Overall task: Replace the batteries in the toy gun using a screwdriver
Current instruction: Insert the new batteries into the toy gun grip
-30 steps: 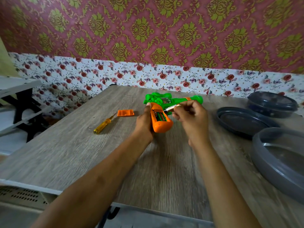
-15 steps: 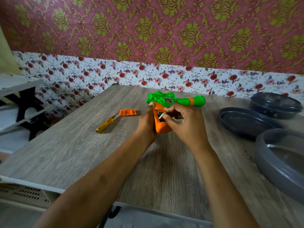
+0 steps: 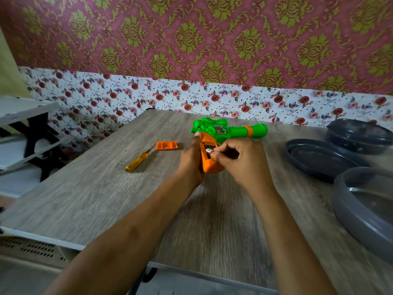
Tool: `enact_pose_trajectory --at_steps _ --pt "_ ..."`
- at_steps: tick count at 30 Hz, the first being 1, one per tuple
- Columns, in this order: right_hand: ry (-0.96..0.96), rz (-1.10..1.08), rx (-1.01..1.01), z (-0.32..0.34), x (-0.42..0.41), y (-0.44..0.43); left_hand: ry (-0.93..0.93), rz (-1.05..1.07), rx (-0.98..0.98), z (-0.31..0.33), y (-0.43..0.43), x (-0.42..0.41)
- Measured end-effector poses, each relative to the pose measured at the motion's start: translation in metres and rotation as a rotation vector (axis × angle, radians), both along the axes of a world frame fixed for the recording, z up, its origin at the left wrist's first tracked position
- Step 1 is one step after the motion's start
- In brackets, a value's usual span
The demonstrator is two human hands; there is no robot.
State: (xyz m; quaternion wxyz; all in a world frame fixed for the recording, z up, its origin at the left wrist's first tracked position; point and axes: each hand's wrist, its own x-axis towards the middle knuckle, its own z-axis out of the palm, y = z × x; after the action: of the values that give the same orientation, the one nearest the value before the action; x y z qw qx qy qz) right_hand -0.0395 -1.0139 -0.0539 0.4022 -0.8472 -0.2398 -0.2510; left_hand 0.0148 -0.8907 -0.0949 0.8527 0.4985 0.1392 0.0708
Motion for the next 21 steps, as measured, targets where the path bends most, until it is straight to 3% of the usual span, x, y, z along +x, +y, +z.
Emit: enact_pose_trajectory --at_steps 6,10,15,19,21 --pt "0.210 0.010 0.156 -0.001 0.004 0.001 0.029 0.021 0.002 0.002 -0.002 -0.003" --pt "0.622 0.029 0.510 -0.005 0.012 0.000 0.063 0.019 -0.066 0.006 -0.004 -0.005" --pt "0.979 0.042 0.678 -0.014 0.019 0.012 0.055 0.042 -0.046 0.006 -0.009 -0.010" --pt "1.087 0.128 0.835 -0.012 0.019 0.013 0.027 0.024 -0.089 0.007 -0.010 -0.015" --pt "1.083 0.117 0.822 -0.013 0.018 0.011 0.025 0.039 -0.091 0.008 -0.008 -0.015"
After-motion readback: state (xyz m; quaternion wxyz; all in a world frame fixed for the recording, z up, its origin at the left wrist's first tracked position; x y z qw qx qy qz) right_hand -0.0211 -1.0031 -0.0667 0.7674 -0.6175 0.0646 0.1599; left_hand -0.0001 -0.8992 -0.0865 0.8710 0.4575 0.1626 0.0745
